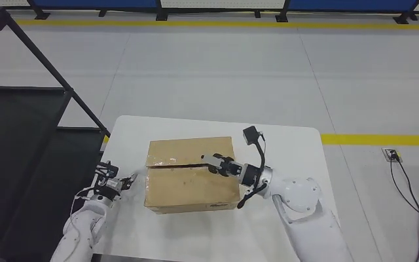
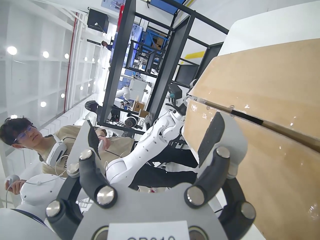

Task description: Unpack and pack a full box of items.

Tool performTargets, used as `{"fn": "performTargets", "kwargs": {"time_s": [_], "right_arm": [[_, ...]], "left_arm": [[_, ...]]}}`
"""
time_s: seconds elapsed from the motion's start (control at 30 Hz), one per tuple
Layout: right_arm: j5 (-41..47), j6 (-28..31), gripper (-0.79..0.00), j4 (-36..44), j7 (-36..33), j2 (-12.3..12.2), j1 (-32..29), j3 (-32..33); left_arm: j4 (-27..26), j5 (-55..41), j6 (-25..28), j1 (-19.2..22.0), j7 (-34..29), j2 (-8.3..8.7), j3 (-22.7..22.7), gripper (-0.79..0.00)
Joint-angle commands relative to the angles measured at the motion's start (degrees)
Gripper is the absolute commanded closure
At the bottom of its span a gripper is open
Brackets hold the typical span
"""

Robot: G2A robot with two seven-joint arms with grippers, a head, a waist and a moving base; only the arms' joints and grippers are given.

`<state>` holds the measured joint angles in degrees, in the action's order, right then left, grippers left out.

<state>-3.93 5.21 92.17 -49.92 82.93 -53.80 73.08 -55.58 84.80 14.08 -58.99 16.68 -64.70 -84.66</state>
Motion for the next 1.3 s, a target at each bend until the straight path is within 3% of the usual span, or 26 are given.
{"fn": "performTargets", "kwargs": {"time_s": [0.0,0.27,0.57,1.0,1.27], "right_arm": [[0.2,-0.2,-0.785,-0.2,-0.1,-0.1,0.1,0.1],[1.2,-0.9,-0.785,-2.6,-0.6,-0.6,1.8,0.0],[2.8,-0.8,-0.785,-5.6,-0.8,-1.2,3.6,0.0],[4.5,0.0,-0.785,-6.1,-0.7,-2.2,3.3,0.9],[5.6,0.6,-0.785,-7.3,-0.8,-2.7,3.5,1.1]], "left_arm": [[-0.1,-1.8,-1.4,-0.2,0.9,-0.05,-0.8,-0.785],[-5.0,-12.1,-5.4,-4.1,7.8,-0.46,-4.8,-0.785],[-15.7,-21.0,-6.9,-10.2,11.5,-0.89,-8.5,-0.785],[-29.2,-23.4,-9.4,-15.9,11.2,-1.24,-11.2,-0.785],[-37.8,-17.7,-13.1,-19.1,12.7,-1.45,-11.2,-0.785]]}}
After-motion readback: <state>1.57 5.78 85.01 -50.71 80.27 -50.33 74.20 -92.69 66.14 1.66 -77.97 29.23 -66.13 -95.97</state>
